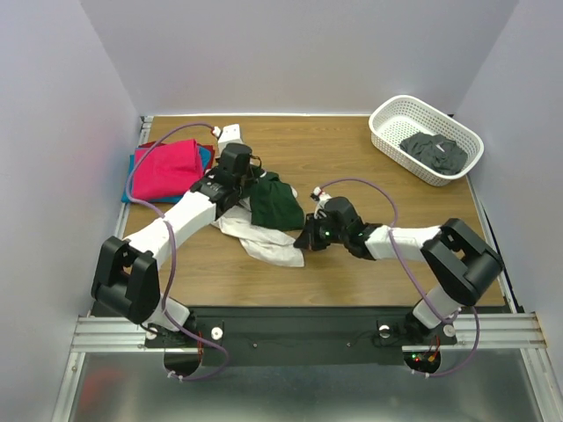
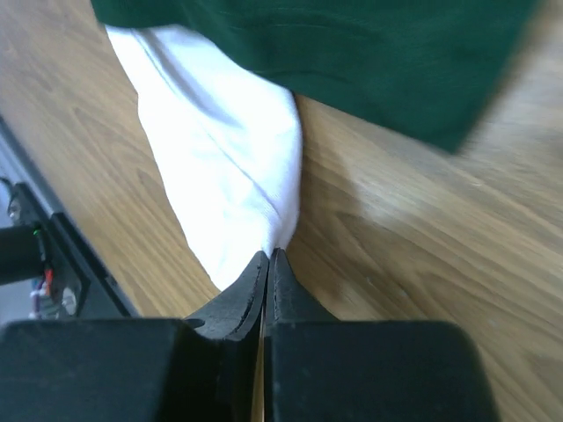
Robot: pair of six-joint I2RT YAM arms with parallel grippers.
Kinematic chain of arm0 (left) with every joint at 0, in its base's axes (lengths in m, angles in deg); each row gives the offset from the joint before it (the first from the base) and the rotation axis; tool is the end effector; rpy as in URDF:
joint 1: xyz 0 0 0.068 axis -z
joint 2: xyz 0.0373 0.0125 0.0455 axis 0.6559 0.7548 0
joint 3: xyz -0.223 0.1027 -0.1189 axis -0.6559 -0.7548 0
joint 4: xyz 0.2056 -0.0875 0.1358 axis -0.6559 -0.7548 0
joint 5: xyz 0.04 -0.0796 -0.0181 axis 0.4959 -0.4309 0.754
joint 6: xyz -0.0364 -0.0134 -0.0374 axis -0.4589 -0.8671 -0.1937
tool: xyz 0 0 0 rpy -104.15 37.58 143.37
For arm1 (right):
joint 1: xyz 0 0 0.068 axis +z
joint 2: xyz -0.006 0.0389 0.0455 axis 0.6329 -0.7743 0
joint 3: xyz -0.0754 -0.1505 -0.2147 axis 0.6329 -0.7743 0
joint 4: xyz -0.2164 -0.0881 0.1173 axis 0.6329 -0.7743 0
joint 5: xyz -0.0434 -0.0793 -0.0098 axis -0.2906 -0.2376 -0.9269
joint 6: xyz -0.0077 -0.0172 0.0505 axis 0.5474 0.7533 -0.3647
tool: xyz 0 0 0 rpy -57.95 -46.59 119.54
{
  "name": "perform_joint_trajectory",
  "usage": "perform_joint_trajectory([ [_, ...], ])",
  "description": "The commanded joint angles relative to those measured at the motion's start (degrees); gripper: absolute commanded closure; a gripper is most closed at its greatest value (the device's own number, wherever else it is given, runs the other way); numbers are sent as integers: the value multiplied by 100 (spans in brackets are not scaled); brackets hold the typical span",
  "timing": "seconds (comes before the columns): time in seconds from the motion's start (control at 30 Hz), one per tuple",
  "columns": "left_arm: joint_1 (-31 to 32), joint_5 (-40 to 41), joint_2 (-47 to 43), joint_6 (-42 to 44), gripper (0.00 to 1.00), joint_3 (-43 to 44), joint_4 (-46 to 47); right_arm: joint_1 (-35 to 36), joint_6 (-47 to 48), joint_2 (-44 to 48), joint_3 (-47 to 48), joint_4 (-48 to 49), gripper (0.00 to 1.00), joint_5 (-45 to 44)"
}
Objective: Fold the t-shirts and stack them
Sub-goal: Flatten the tshirt out
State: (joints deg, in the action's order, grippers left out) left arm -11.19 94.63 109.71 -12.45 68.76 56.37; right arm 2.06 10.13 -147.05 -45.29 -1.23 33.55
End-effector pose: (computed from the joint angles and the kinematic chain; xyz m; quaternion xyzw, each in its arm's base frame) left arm 0.2961 -0.1542 0.2924 -0.0602 0.8351 -0.0951 0.5385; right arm 0.2268 0.2154 0.1524 -0.1340 0.8694 0.3966 0.2624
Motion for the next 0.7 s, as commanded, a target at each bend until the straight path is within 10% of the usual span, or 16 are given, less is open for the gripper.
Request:
perform_joint_trajectory([
  [0.0,-272,-900,-128,67,100,625,498,-18,495,970,224,-499,100,-1120],
  [0.4,-1406,-2838,-725,-248,100,1314,1080,-1434,2105,2731,2377,-2759,100,-2907],
  [0.67,-2391,-1530,-1315,-697,36,-822,1133,-1434,1772,3505,1368,-3287,100,-3085],
])
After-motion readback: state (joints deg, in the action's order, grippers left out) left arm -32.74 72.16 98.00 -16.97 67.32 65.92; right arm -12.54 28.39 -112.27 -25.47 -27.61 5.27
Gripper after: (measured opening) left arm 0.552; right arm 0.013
